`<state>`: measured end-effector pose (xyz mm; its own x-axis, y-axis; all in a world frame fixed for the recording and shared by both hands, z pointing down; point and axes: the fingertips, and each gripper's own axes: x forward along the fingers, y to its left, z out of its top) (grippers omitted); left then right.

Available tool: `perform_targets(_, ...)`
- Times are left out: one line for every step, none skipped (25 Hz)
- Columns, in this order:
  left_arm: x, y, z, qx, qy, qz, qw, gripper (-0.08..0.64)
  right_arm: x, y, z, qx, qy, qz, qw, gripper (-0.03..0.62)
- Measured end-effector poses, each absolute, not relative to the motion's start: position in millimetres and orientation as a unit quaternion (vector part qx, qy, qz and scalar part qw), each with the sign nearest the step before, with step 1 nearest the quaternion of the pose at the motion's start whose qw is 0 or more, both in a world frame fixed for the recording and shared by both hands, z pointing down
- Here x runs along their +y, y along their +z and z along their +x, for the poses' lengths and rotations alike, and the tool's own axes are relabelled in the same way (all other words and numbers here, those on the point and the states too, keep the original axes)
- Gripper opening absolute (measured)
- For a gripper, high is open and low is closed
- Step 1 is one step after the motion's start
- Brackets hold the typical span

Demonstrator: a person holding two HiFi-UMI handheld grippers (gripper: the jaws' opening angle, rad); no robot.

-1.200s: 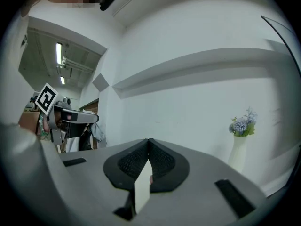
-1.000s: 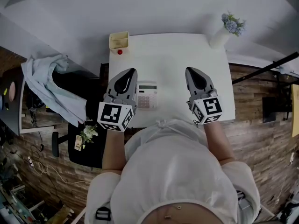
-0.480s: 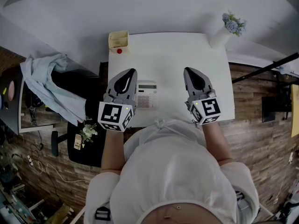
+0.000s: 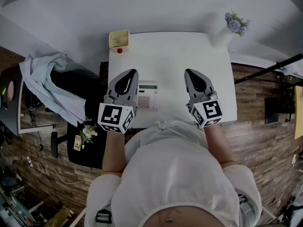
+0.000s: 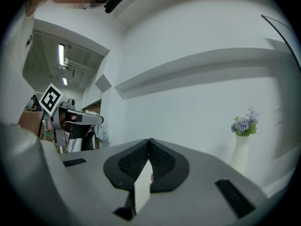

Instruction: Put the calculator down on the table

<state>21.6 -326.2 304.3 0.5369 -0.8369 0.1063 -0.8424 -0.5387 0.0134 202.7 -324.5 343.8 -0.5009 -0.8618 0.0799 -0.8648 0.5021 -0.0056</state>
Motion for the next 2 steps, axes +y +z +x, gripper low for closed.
perform_targets(-325.7,304.7,22.3,-0.48,0.043,0.876,0.032,0.026,-323.9,344.1,203.0,-0.866,0.022,0.498,0.034,0.002)
perform_targets(-325.2,305.0,23.2,-0.48,0.043,0.875,0.033,0.026,-323.2,344.3,203.4,-0.867,0.022,0.497,0.034,0.002)
